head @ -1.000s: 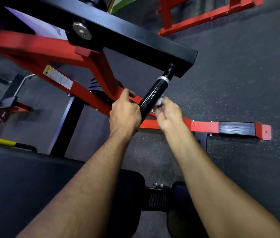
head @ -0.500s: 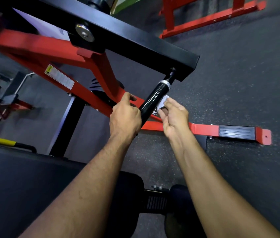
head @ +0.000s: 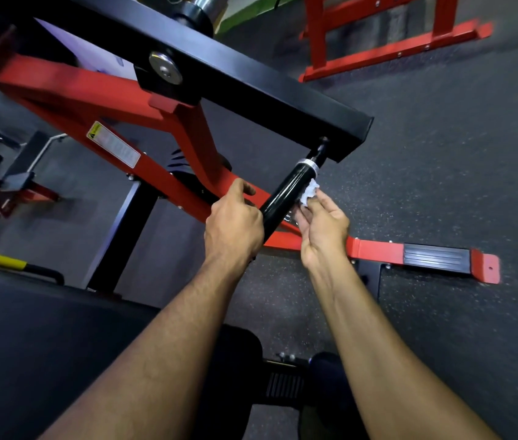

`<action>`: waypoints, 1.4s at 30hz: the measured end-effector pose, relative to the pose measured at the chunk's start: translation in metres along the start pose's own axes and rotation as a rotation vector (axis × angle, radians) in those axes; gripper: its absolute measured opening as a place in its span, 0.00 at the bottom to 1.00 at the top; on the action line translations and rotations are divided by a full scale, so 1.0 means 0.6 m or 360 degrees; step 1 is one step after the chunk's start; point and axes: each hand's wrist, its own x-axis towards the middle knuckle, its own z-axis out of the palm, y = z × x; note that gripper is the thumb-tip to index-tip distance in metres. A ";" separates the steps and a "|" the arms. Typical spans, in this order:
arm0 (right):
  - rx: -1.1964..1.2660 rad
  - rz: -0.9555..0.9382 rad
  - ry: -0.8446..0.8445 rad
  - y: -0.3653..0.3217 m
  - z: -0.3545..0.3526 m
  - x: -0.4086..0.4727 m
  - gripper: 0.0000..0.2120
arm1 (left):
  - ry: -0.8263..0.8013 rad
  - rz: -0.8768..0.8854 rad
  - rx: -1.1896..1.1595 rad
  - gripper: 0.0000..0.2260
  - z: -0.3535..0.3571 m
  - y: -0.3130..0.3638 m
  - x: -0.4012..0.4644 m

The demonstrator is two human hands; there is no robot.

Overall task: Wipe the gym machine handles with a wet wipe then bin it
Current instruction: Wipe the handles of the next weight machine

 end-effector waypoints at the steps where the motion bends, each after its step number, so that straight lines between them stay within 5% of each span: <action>1: 0.0000 0.0016 0.0025 0.002 0.005 0.007 0.11 | 0.0004 0.0000 0.0006 0.21 -0.001 0.001 -0.001; 8: 0.0097 0.0420 -0.0360 0.002 0.032 0.037 0.13 | 0.0004 -0.0019 -0.0016 0.22 -0.001 0.002 -0.002; 12: 0.0175 0.0382 -0.0477 0.002 0.014 0.039 0.15 | 0.0009 -0.0023 -0.0017 0.22 -0.002 0.003 -0.003; 20: -0.0108 0.0305 -0.0461 0.034 -0.024 -0.029 0.11 | 0.0013 -0.0018 -0.0020 0.21 -0.002 -0.001 -0.003; 26: -0.0010 0.0223 -0.0050 -0.018 0.038 0.047 0.10 | 0.0045 0.0031 0.0010 0.21 0.000 -0.001 -0.003; 32: -0.0286 0.0323 -0.0354 -0.003 -0.004 -0.007 0.14 | 0.0036 0.0029 0.0026 0.21 0.001 -0.002 -0.001; 38: -0.0200 0.0151 -0.0124 -0.020 0.025 0.019 0.16 | 0.0042 0.0062 0.0029 0.21 -0.001 -0.001 -0.002; 42: -0.0543 0.0218 -0.0349 0.024 -0.003 -0.046 0.14 | 0.0084 0.0091 -0.0035 0.21 -0.002 -0.003 -0.002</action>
